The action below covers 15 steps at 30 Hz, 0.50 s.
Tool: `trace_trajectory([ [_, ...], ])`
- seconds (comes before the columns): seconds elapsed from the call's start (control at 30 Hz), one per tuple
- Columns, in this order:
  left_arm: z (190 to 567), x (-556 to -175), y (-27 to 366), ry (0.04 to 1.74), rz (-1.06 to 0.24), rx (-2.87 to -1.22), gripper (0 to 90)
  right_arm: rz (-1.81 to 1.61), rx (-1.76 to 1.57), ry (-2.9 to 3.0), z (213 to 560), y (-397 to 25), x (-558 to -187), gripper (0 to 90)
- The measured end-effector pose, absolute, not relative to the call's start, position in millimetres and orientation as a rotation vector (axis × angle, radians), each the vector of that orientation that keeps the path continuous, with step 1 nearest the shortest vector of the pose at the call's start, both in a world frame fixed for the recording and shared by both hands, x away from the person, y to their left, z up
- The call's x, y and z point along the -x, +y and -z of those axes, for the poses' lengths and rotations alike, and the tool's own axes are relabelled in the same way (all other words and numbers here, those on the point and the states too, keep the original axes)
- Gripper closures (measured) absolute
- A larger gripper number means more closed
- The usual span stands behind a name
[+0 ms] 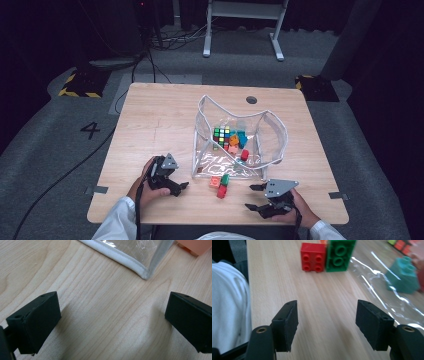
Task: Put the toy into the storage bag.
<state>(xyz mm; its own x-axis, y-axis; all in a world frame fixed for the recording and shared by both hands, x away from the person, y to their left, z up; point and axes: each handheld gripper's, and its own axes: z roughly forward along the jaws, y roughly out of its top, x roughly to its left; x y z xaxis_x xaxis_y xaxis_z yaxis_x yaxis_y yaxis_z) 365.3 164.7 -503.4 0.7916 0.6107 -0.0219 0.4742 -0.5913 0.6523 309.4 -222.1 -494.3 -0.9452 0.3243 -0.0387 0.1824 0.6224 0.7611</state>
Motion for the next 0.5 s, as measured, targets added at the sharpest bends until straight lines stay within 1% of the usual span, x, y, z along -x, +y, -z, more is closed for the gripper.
trace_trajectory([
  [0.17, 504, -365, 165, 0.799, -0.268, -2.314, 0.3, -1.198, -0.389, 2.706, 501, -194, -305, 35.5],
  [0.43, 504, -365, 165, 0.799, -0.268, -2.314, 0.3, -1.213, -0.375, 2.681, 503, -167, -307, 35.3],
  [0.5, 504, -365, 165, 0.799, -0.268, -2.314, 0.3, -1.208, -0.432, 2.686, 503, -162, -305, 34.8],
])
